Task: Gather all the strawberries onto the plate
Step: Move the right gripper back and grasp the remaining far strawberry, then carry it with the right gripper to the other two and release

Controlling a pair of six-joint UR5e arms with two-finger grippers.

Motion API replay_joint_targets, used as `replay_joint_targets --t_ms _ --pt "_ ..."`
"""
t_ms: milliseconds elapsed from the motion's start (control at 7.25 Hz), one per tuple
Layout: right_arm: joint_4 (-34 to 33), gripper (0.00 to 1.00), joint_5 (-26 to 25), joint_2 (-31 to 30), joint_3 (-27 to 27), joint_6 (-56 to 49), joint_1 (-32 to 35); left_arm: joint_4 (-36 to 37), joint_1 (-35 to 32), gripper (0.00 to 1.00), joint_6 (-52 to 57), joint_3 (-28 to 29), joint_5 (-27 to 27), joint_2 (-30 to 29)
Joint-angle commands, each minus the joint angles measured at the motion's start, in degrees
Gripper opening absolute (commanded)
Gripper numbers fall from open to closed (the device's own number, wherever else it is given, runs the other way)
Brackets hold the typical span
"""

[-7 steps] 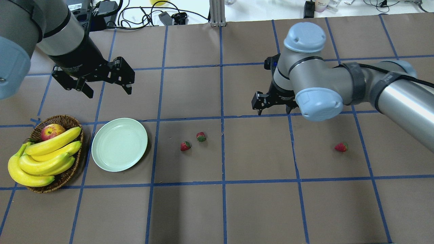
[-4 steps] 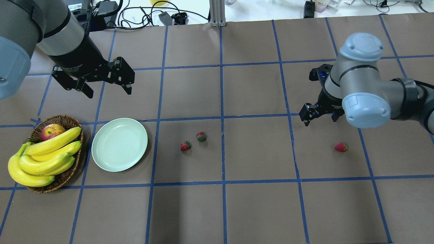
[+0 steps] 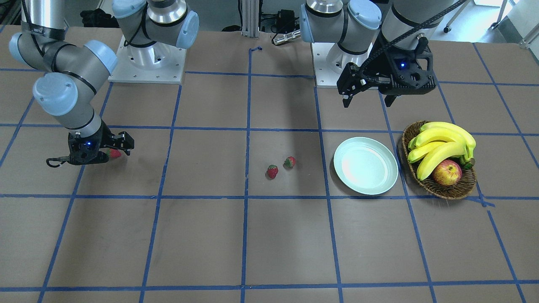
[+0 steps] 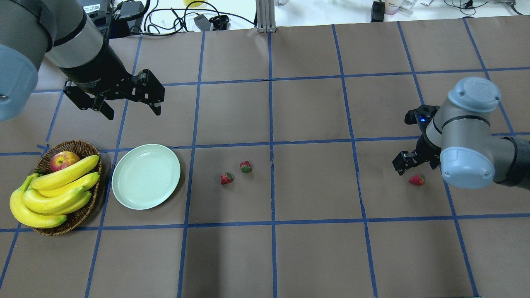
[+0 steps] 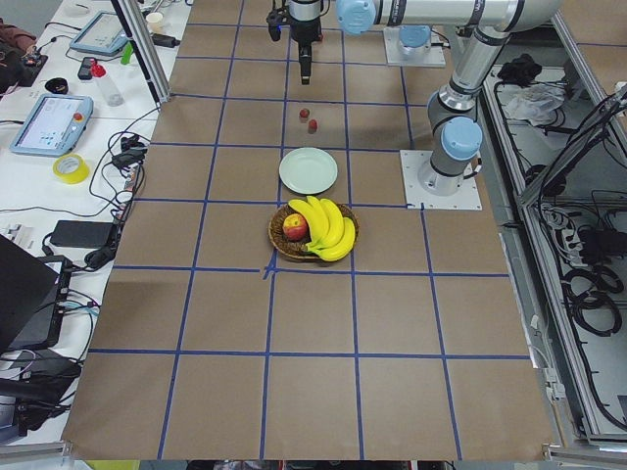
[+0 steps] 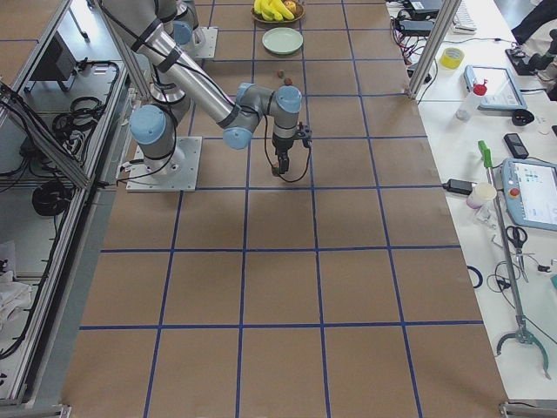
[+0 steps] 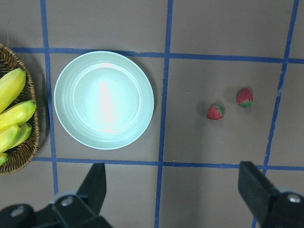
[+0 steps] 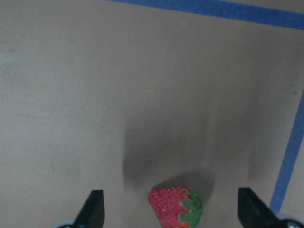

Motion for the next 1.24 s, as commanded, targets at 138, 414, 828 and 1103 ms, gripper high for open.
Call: replay_joint_targets --t_ms 138,414,828,1103 --pt "-1.8 0.21 -0.2 0.0 1.4 0.0 -0.4 -0.1 0.0 1.0 0.0 -0.1 0.0 0.0" --pt "-1.8 0.0 -0.3 0.0 1.3 0.5 -0.4 -0.1 -0.1 1.0 0.0 -0.1 0.0 0.0" --pt "0.0 0.0 1.6 -1.6 0.8 14.4 5.9 -0.1 -0.1 1.0 0.0 -0.1 0.0 -0.1" --pt "8.6 0.0 1.8 -0.3 -9.4 41.6 25.6 -0.1 -0.1 1.0 0.0 -0.1 0.0 -0.1"
